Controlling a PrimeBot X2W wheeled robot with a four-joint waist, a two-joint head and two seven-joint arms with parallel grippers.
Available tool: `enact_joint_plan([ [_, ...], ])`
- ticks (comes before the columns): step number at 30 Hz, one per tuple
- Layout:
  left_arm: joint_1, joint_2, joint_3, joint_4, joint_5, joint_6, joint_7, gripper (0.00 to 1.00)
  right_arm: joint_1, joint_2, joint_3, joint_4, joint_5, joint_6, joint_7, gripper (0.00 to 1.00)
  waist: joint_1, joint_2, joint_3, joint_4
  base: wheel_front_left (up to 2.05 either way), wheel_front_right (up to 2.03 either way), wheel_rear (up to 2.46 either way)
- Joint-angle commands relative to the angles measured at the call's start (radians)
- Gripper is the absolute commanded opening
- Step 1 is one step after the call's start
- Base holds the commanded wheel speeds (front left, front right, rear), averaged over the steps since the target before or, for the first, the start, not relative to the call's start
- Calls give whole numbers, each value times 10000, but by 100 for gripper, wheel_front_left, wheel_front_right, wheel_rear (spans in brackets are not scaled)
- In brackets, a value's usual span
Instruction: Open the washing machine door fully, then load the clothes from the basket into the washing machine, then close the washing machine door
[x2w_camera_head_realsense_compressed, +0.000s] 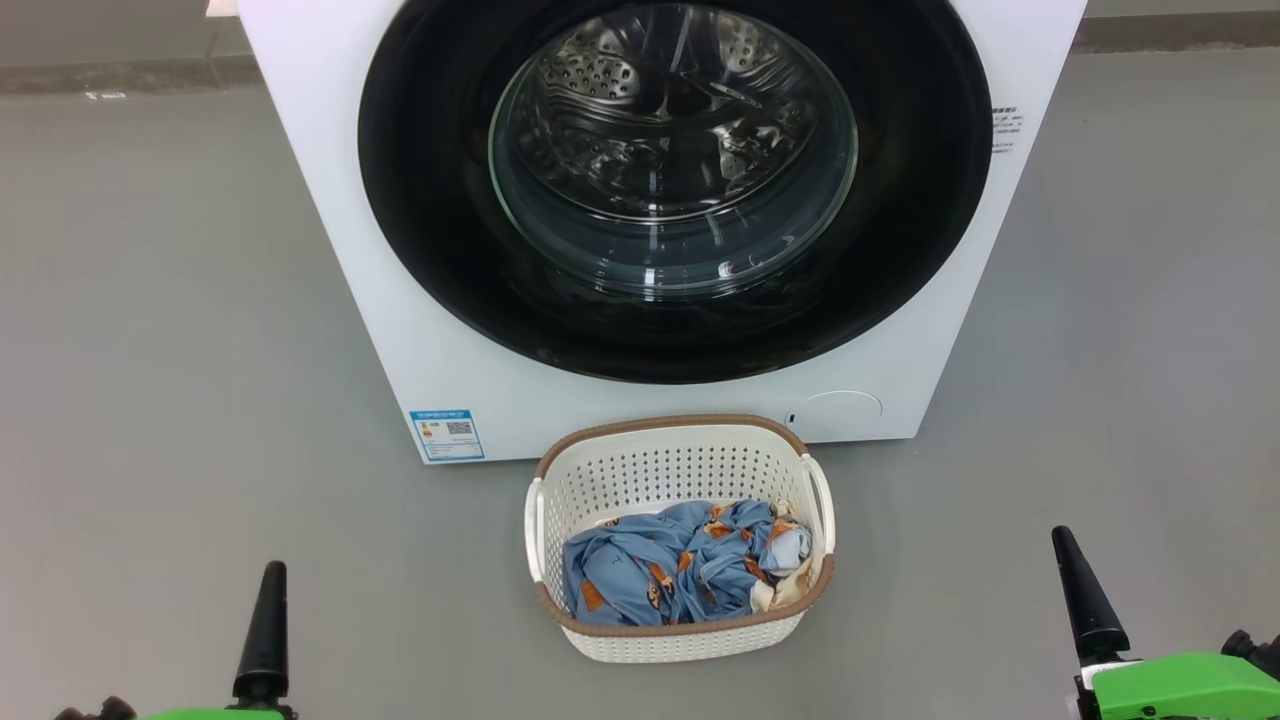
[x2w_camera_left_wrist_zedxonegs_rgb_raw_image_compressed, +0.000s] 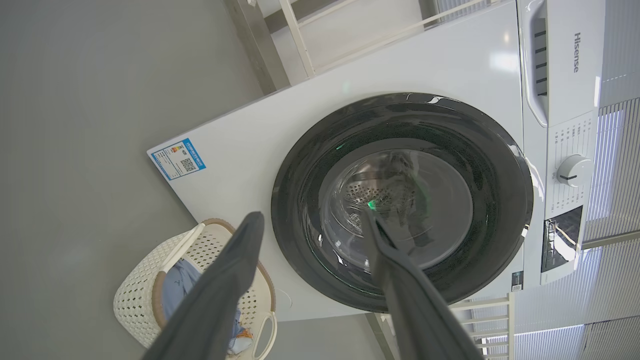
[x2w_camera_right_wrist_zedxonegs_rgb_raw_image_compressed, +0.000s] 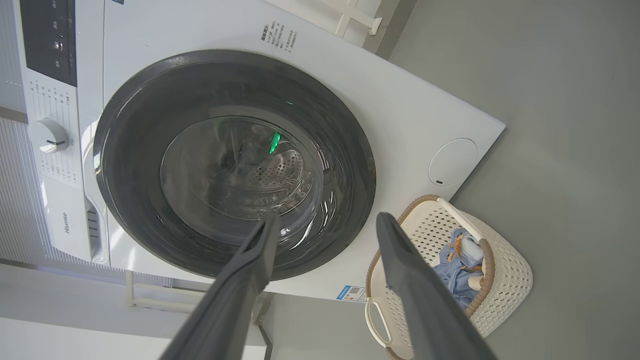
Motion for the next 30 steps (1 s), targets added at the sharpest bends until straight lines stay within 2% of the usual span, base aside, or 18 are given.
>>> enact_joint_plan([
  [1,-469,175,138,-310,174,-42,-114,100,-431,-145,105,-225,-165,-4,-89,100,-1,0,-2,2,0,0,0],
  [21,-464,198,-199,-467,4163,-62,-738,100,-541,-174,67,-136,-4913,-6,-703,100,-1,0,-57,9,0,0,0],
  [30,-465,237,-402,-422,5466,-70,-976,100,-576,-74,-1,-107,-6397,-6,-902,100,-1,0,-70,15,0,0,0],
])
